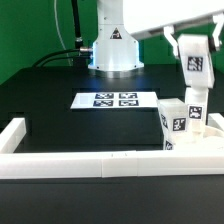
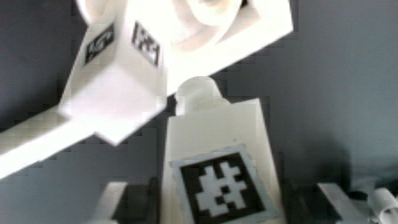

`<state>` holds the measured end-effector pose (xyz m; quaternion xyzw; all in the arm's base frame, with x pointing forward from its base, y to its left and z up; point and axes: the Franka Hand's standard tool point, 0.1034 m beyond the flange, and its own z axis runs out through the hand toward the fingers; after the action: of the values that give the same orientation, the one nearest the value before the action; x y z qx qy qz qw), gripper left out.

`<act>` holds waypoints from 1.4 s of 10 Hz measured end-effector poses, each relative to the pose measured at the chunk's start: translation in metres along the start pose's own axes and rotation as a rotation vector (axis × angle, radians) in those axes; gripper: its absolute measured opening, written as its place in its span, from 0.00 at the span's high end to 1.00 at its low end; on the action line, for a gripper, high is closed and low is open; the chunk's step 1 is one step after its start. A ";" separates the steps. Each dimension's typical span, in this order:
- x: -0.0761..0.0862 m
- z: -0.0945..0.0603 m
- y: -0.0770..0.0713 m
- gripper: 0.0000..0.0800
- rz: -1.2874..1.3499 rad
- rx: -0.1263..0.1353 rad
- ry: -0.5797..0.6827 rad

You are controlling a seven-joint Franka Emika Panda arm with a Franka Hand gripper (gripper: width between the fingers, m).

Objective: Assemble stool

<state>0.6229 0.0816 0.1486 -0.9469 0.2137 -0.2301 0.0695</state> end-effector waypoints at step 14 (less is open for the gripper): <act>-0.040 0.049 -0.012 0.60 -0.053 -0.023 -0.039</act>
Offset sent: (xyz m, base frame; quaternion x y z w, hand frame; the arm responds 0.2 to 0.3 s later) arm 0.0095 0.0122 -0.0197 0.0136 0.0153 0.0212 0.9996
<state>0.6183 0.1109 0.0918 -0.9572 0.1899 -0.2108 0.0569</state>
